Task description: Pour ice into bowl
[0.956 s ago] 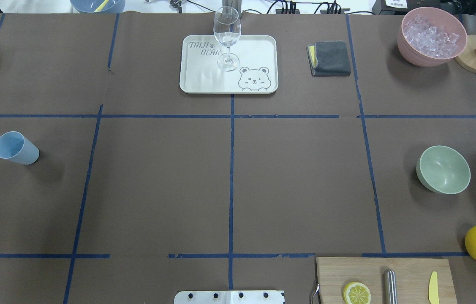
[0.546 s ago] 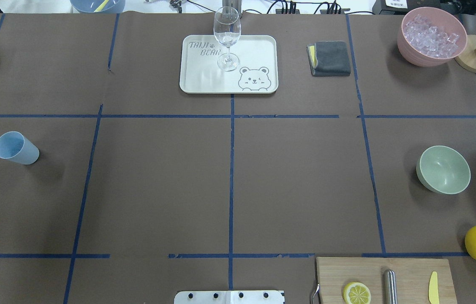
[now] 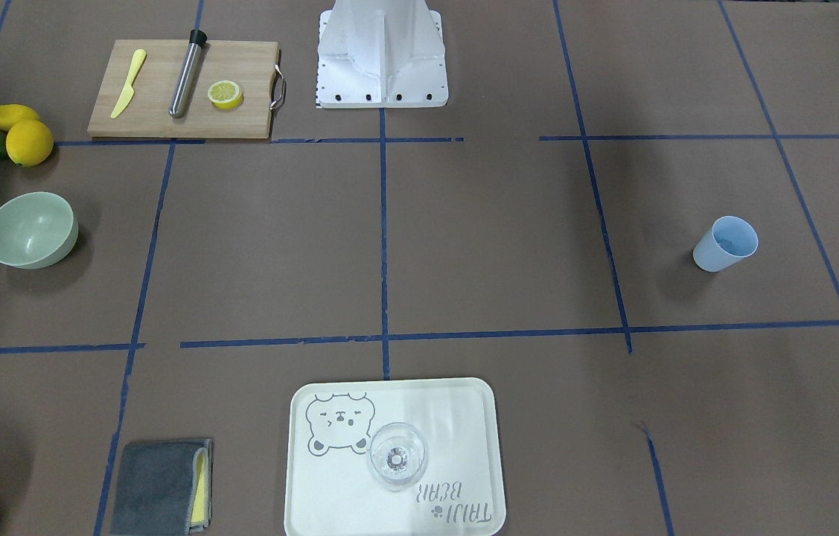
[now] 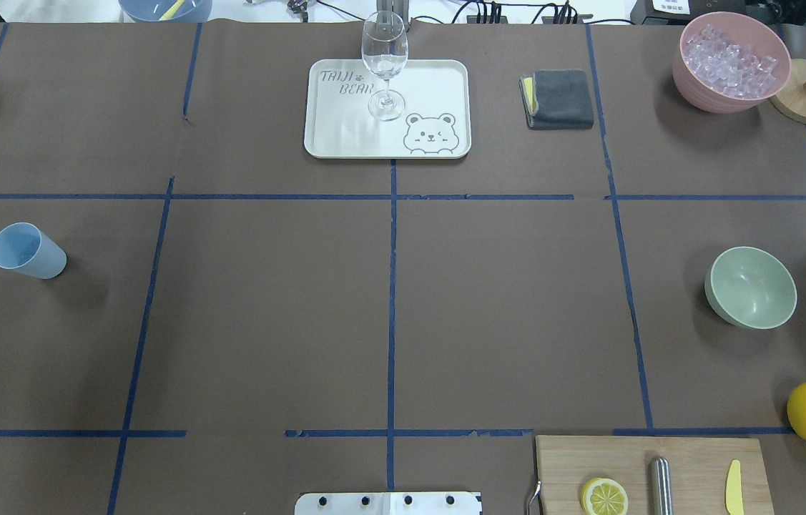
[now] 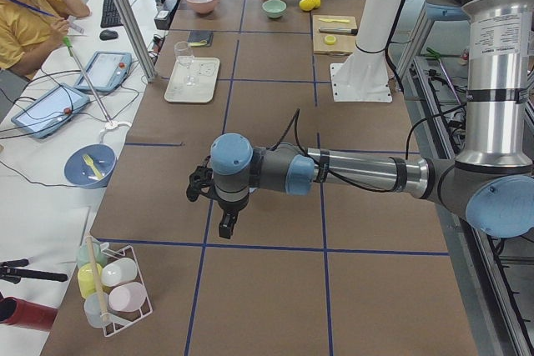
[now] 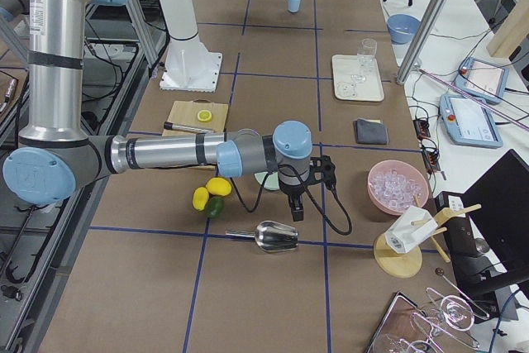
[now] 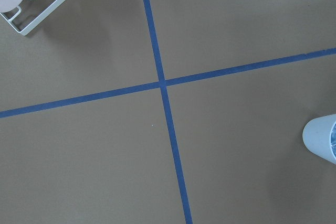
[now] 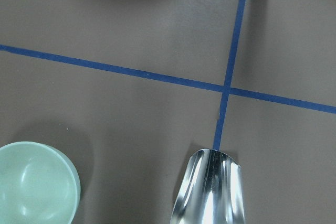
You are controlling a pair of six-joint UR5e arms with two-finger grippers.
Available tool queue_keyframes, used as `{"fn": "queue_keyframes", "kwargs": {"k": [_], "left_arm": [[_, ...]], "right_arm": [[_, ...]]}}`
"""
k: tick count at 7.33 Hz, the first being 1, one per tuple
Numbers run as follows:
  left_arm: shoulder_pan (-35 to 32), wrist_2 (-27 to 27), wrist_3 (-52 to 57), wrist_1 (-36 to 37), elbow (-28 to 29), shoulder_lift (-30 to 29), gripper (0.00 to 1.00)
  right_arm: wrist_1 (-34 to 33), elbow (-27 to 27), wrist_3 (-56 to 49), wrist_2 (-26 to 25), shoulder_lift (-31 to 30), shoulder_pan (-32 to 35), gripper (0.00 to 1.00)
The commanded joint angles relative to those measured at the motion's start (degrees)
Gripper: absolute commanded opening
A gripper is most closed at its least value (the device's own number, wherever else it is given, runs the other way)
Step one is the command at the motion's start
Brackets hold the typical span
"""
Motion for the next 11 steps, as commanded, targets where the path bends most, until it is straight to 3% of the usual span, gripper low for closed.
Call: {"fn": "queue_keyframes", "kwargs": {"k": [1, 2, 3, 5, 7, 10, 11], "left_arm": [[0.01, -0.03, 0.0, 0.07, 0.06, -0.01, 1.0], [0.01, -0.03, 0.0, 0.07, 0.15, -0.01, 1.0], [0.01, -0.03, 0.0, 0.07, 0.24, -0.01, 1.0], [0.01, -0.03, 0.0, 0.07, 0.24, -0.01, 1.0], [0.01, -0.03, 0.0, 0.07, 0.24, -0.01, 1.0], [0.1, -0.03, 0.0, -0.01, 0.24, -0.01, 1.0], [0.1, -0.03, 0.0, -0.01, 0.24, -0.01, 1.0]], "right_arm": [[7.72, 0.13, 2.13, 1.47, -1.56, -0.03, 1.0], [14.2, 0.22, 2.67, 0.6, -1.65, -2.55, 1.0], [16.61, 0.3, 2.76, -1.15, -1.83, -5.1, 1.0], [16.9, 2.75, 12.63, -4.4, -2.09, -11.95, 1.0], [24.42, 2.77, 25.97, -4.94, -4.71, -17.92, 1.0], [27.1, 1.98, 32.11, -11.7, -5.43, -26.91, 1.0], [27.18, 1.02, 32.11, -12.15, -5.43, -27.97, 0.9]]}}
